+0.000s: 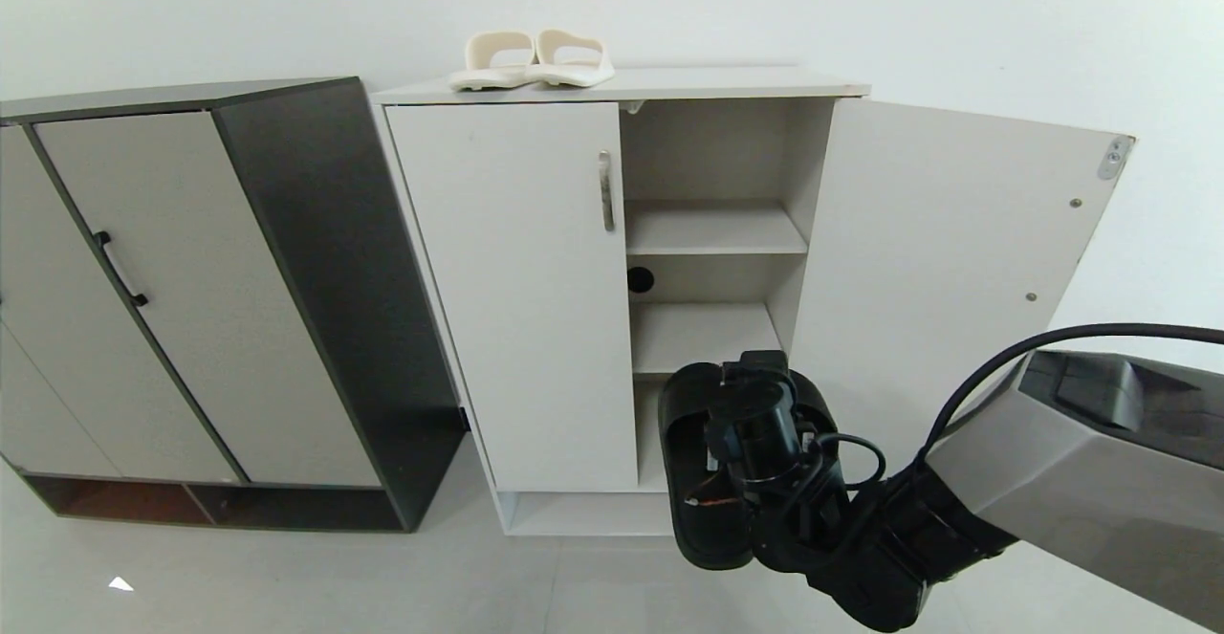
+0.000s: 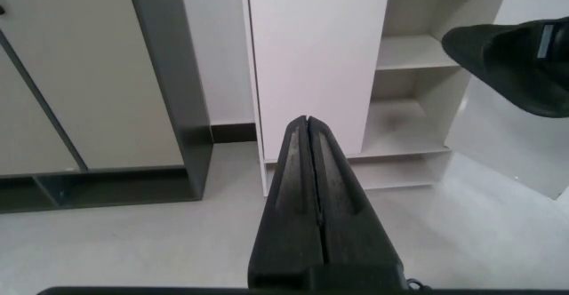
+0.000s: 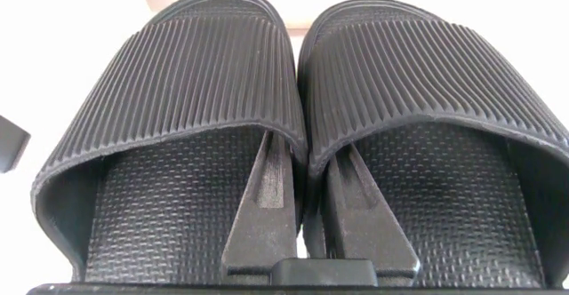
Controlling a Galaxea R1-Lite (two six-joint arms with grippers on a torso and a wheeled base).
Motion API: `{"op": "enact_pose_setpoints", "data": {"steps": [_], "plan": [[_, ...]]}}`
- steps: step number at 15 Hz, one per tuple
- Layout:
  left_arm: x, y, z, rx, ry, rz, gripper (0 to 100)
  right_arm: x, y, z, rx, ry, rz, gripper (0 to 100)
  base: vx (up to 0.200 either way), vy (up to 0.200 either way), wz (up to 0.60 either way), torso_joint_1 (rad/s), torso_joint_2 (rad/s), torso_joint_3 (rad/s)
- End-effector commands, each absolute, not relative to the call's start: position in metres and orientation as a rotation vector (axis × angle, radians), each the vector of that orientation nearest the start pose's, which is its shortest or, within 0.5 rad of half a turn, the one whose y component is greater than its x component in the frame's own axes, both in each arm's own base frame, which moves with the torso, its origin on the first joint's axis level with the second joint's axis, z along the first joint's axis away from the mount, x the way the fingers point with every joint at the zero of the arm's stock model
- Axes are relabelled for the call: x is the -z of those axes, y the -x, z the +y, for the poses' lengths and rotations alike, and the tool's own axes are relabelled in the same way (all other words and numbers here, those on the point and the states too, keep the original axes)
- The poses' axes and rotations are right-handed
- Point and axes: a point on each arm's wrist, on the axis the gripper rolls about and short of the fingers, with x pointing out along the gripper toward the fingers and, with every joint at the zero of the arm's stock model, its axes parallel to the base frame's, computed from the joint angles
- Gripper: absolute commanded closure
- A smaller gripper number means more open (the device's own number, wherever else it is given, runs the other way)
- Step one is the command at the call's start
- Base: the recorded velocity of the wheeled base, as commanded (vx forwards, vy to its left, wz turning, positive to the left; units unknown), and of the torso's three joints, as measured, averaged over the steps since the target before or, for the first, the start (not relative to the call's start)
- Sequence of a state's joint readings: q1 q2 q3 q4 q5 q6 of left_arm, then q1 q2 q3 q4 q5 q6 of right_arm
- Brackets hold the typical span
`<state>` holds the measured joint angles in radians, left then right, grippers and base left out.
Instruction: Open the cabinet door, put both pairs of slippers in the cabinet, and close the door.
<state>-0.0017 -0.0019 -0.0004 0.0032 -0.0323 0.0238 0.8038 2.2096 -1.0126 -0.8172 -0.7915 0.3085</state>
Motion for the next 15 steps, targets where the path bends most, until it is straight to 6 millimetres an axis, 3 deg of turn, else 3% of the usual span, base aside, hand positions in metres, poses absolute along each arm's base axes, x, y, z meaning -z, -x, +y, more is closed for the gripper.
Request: {"op": "enact_pose_setpoints", "data": {"steps": [1, 5, 10, 15], "plan": [[-0.076, 0.023, -0.001, 0.034, -0.023, 0.001, 100, -0.066, -0.291, 0.279, 0.028, -0.03, 0.268, 100, 0.0, 0.0, 0.0, 0.0, 0.0, 0.0], [-0.076, 0.023, -0.001, 0.034, -0.023, 0.001, 100, -0.07, -0.292, 0.28, 0.022, -0.048, 0.244, 100, 0.0, 0.0, 0.0, 0.001, 0.0, -0.046], [-0.076, 0.023, -0.001, 0.034, -0.023, 0.001, 100, -0.069, -0.309, 0.28, 0.0, -0.049, 0.152, 100, 0.0, 0.0, 0.0, 0.004, 0.0, -0.181], [-0.076, 0.023, -0.001, 0.034, -0.023, 0.001, 100, -0.08, -0.31, 0.281, -0.007, -0.063, 0.056, 100, 0.0, 0.0, 0.0, 0.002, 0.0, -0.197]]}}
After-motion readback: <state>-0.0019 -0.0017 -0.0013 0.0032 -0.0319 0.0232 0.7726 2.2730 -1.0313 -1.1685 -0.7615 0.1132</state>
